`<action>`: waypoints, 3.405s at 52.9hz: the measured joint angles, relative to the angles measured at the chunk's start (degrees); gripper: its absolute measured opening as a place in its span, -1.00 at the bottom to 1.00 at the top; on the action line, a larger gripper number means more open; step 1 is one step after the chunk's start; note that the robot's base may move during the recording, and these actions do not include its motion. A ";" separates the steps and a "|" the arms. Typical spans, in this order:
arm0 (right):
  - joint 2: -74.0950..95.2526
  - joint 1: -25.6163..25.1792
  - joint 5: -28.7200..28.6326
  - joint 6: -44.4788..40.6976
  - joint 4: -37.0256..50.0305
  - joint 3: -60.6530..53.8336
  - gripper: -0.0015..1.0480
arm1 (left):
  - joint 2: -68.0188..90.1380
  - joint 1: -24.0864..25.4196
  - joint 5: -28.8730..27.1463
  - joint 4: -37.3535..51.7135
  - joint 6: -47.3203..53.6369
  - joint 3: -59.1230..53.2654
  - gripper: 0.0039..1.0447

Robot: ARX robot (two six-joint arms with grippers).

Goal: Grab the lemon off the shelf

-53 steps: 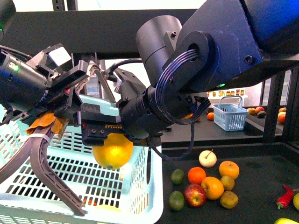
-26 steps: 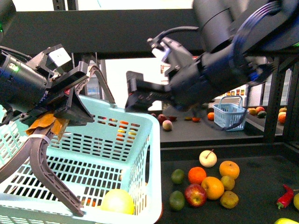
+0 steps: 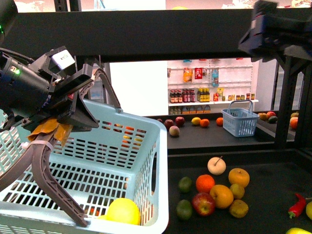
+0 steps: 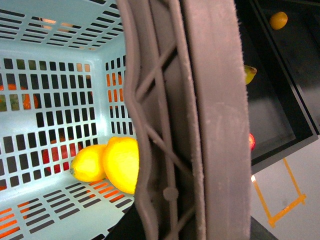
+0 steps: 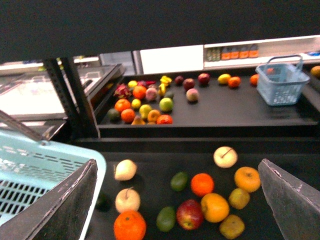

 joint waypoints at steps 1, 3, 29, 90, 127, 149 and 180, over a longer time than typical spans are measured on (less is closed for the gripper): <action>-1.40 -0.22 0.70 0.00 1.07 -1.68 0.85 | 0.00 0.00 -0.02 0.00 0.00 0.00 -0.71; -4.87 -0.35 1.64 0.04 2.38 -5.77 0.85 | 0.00 0.00 -0.02 0.00 -0.02 0.00 -0.71; -35.98 8.24 18.47 -4.46 1.90 -33.92 0.69 | 0.00 0.00 0.02 0.00 -0.04 0.00 -0.71; -67.43 -6.95 1.01 -5.42 -12.11 -56.26 -0.95 | 0.00 -0.02 -0.07 0.00 0.00 0.00 -0.71; -78.25 -6.95 1.01 -5.46 -22.82 -56.24 -0.31 | -0.13 -0.04 -0.22 3.50 -2.78 -1.03 -0.71; -78.25 -6.95 0.96 -5.44 -22.82 -56.24 0.85 | -1.46 7.06 -9.20 17.14 -26.82 -4.61 -0.71; -78.25 -6.95 0.98 -5.44 -22.82 -56.24 0.85 | -4.92 27.89 -26.64 21.00 -51.69 -8.33 -0.71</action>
